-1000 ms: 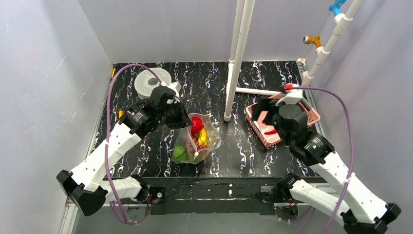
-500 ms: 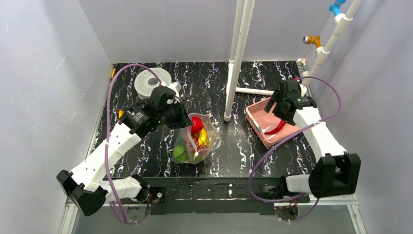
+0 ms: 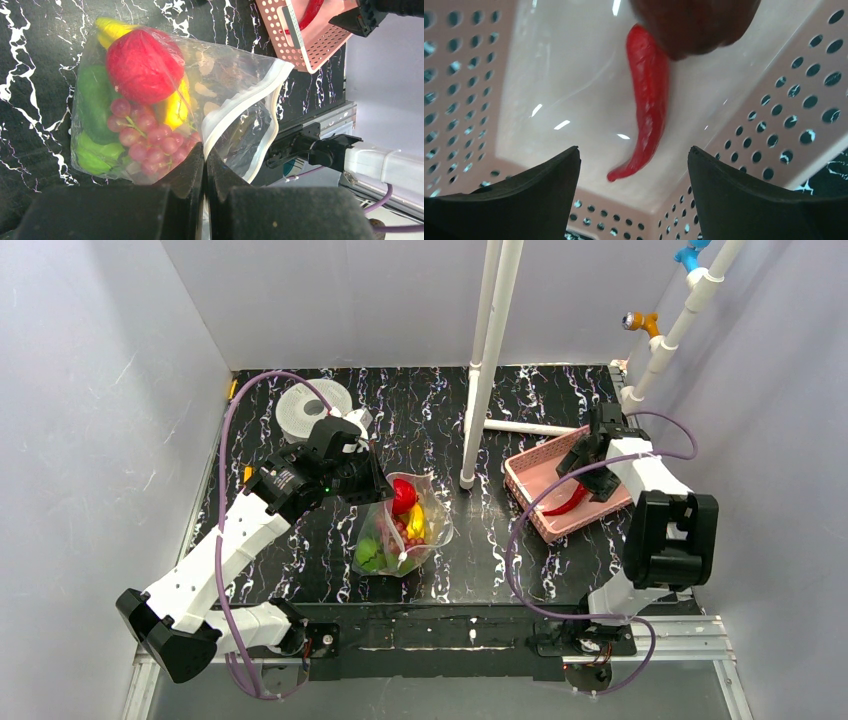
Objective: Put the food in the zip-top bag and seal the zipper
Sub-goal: Pick up the fake fruit from the bin.
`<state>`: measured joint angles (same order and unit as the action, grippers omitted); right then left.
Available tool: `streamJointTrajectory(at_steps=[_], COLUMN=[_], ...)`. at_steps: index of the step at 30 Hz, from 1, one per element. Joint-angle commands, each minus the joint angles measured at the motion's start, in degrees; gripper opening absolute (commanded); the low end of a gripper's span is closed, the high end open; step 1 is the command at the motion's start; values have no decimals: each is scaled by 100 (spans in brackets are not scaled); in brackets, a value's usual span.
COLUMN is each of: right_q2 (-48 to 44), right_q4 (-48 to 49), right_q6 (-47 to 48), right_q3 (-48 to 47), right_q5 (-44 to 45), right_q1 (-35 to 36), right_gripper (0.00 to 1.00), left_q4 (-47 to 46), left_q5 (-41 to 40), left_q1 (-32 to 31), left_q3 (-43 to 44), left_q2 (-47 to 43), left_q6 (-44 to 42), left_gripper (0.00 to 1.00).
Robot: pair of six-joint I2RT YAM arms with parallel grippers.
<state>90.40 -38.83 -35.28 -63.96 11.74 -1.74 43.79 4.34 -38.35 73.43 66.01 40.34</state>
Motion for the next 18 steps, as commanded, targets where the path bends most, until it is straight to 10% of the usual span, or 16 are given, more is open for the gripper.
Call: streamJointTrajectory(at_steps=[1,18], right_q2=[314,2019], right_q4=[279,-293], right_q6=[286,1373], right_q3=[-357,-2346], right_q5=[282,2310], right_q1=[-124,-367], right_gripper=[86,98], left_q4=[80,84], left_q5=[23,82], left_q1=[18,17], left_q3=[109,78], left_q2=[-69,-55], left_q6=[-10,-32], left_gripper=[0,0])
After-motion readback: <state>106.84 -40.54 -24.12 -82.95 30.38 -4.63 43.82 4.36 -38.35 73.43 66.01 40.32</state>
